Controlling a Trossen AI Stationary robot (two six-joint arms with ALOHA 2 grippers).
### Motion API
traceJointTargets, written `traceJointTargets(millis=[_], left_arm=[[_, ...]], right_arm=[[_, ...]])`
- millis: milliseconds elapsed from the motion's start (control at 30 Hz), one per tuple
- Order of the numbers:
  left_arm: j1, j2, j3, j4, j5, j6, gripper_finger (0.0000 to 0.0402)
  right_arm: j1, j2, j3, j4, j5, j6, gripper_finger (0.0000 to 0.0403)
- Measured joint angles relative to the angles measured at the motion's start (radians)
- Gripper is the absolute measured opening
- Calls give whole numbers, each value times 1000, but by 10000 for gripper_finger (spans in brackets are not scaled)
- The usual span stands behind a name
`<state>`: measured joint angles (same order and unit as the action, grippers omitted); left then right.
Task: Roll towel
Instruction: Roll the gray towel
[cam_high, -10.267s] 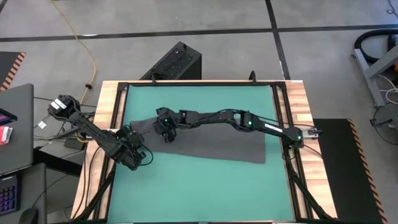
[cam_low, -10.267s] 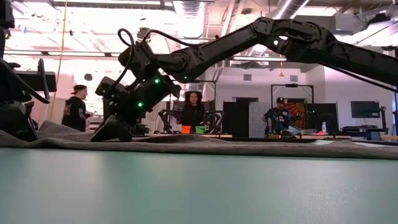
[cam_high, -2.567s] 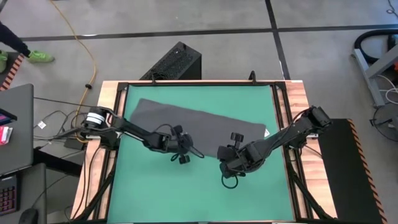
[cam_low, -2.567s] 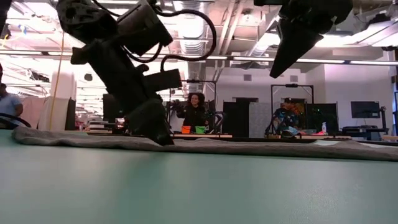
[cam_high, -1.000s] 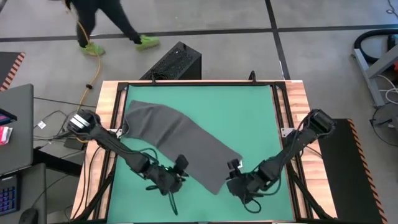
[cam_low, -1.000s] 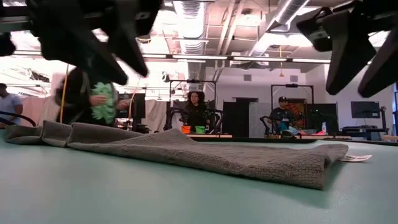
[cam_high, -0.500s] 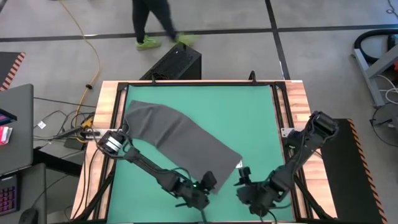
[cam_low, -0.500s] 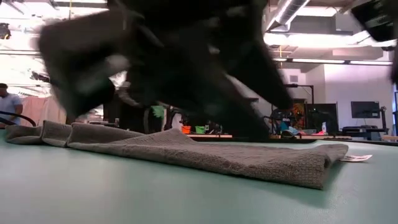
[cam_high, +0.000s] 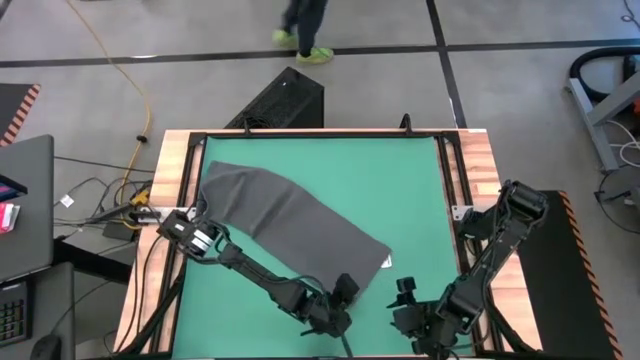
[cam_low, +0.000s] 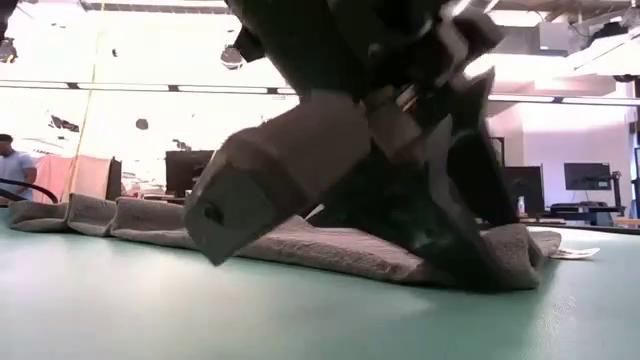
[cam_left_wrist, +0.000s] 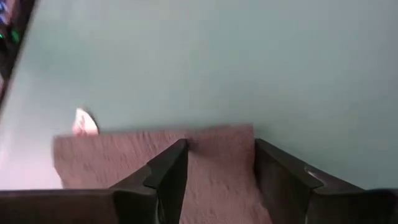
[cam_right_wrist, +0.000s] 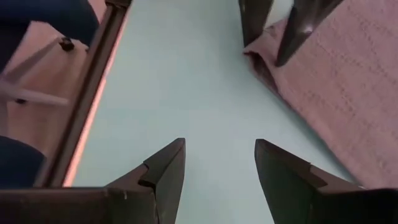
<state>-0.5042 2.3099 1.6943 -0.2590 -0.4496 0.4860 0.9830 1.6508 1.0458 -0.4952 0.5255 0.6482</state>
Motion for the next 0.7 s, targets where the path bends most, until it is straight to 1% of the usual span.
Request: traceJointTargets(millis=[133, 233, 300, 400, 467, 500, 567, 700], left_arm=[[-1, 0, 0, -20, -3, -92, 161], [-1, 0, 0, -29, 4, -170, 141], [-1, 0, 0, -33, 19, -206, 118], [-8, 0, 0, -45, 26, -238, 63], [-20, 0, 0, -51, 24, -243, 22], [-27, 0, 0, -52, 20, -244, 12], [-41, -3, 0, -59, -1, -246, 7], [-69, -21, 0, -112, -78, -285, 1]], right_arm=[[12, 0, 0, 14, 0, 10, 216], [12, 0, 0, 3, 3, 22, 216], [11, 0, 0, -24, 31, 25, 216], [2, 0, 0, -86, 98, 24, 216], [-10, 0, 0, -117, 123, 5, 216], [-17, 0, 0, -126, 130, -11, 216], [-35, 0, -1, -135, 138, -52, 216], [-82, 1, -24, -88, 155, -146, 216]])
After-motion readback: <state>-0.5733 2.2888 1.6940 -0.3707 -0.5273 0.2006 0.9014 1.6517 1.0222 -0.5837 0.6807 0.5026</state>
